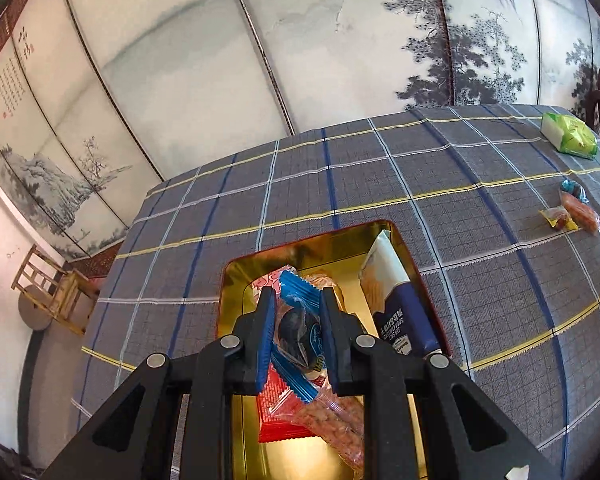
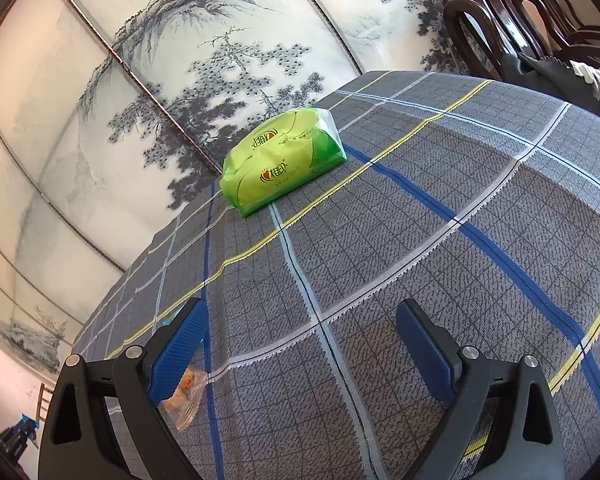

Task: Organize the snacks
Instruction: 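Carry the blue candy into the tin and open the left tool, then grasp the light blue wrapped candy with the right tool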

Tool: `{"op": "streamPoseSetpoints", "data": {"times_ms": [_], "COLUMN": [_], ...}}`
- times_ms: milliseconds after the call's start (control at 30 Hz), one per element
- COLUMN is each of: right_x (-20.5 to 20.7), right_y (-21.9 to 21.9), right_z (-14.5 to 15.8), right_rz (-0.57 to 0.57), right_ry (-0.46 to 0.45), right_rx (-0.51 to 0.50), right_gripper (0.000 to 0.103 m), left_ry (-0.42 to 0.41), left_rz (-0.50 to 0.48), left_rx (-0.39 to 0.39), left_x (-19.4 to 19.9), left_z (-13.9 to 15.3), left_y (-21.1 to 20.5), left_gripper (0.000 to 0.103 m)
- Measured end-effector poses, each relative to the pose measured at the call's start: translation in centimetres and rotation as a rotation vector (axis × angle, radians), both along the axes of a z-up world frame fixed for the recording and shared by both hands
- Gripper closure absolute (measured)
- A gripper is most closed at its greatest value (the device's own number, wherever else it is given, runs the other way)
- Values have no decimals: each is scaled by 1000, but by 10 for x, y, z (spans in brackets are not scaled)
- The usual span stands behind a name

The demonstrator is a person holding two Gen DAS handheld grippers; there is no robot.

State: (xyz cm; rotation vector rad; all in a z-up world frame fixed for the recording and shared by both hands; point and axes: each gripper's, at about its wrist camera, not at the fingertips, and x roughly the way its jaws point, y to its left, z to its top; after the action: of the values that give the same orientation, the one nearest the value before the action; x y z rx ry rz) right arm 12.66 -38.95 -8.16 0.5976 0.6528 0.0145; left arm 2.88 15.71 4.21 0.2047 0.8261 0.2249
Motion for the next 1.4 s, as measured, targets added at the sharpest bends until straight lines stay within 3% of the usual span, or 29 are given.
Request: {"op": "streamPoseSetpoints", "data": {"times_ms": [200, 467, 500, 800, 900, 967, 1033, 1067, 1100, 1167, 1267, 1400], "right_x": [0, 0, -1, -1, -1, -1, -1, -1, -1, 1, 1, -10], "right_y": [0, 0, 0, 1, 0, 0, 0, 1, 1, 5, 27, 87], "right_z": [0, 0, 0, 0, -1, -1, -1, 0, 0, -1, 4, 22], "right_rz": [-1, 0, 0, -1, 0, 0, 0, -1, -2, -3, 14, 196], "right_ry": [0, 0, 0, 1, 2, 2, 1, 2, 4, 21, 67, 7], "right_rx": [0, 0, -1, -2, -4, -3, -2, -4, -8, -38, -174, -337], "right_gripper": [7, 7, 7, 6, 6, 6, 6, 5, 5, 5, 5, 5], "left_ry": [12, 9, 18, 24, 2, -38, -81, -107, -137, -207, -246, -270], "left_rz": [56, 130, 127, 98, 86, 82, 64, 60, 64, 51, -2, -68], "left_rx": [-215, -334, -348, -315, -377, -377, -392, -389, -384, -394, -401, -391], "left_x": [-6, -18, -19, -14, -16, -24, -37, -45, -55, -77, -107, -140], "left_z": [-10, -22, -24, -34, -30, -23, -15, -11, -7, 0, 2, -3], "left_y": [43, 88, 89, 82, 86, 86, 81, 77, 73, 64, 45, 24], "left_gripper": [84, 84, 90, 92, 92, 92, 87, 74, 52, 35, 32, 25]}}
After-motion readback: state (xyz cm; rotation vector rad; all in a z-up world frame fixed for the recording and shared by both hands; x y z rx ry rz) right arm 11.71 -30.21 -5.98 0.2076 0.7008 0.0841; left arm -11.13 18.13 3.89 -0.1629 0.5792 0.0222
